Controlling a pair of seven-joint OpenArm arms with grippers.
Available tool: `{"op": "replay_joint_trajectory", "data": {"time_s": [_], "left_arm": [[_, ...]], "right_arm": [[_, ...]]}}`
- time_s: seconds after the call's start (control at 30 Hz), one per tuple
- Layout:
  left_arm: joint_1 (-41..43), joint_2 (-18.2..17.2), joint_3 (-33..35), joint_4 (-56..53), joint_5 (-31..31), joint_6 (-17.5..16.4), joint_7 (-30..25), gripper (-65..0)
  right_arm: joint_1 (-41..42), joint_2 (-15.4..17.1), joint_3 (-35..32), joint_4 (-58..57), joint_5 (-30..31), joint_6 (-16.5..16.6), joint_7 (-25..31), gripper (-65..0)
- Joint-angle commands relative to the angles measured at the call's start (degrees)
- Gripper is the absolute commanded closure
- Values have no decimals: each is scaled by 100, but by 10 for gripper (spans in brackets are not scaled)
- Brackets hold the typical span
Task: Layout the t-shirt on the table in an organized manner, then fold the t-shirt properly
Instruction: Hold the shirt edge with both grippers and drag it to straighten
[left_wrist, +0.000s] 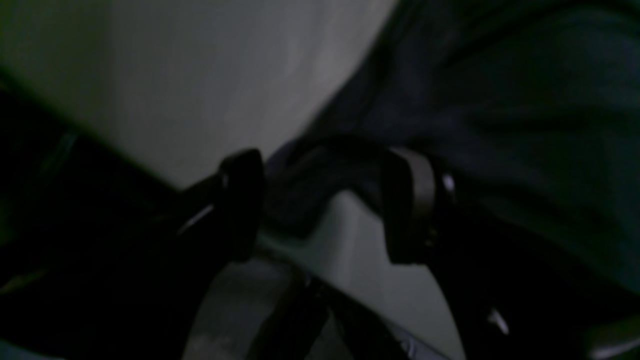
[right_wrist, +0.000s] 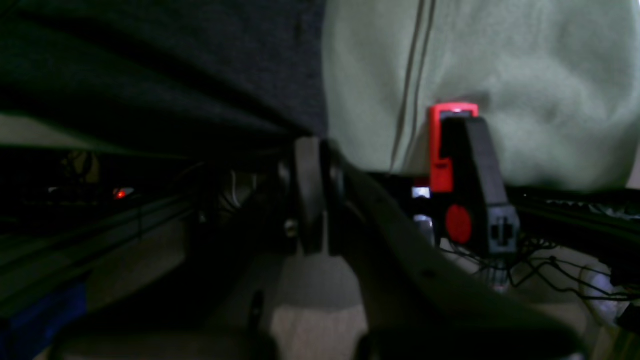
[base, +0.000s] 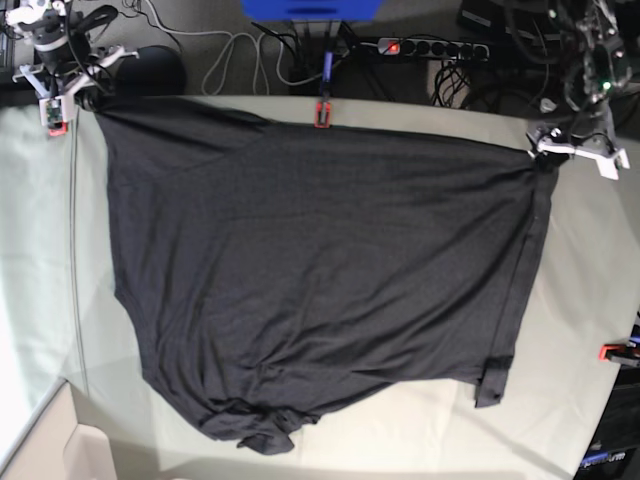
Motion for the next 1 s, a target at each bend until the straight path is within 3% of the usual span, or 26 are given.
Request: {"op": "replay_joint_trajectory", "data": {"time_s": [0.0,0.23,0.87,0.97], "left_arm": [[-69,-78,27,-10,64,-34,-125,-366],[-112,-78,282,-169,424,-34,-151,-366],[230,-113,273,69,424,-34,-133,-364],[248,-113,273,69,424,-34,-133,-309]], "right_arm": [[-39,36,21,81,45,-27,105,0],[-39,36,21,81,45,-27,105,0],[-39,36,21,81,54,-27,105,0],[-39,36,21,72,54,-27,105,0]]}}
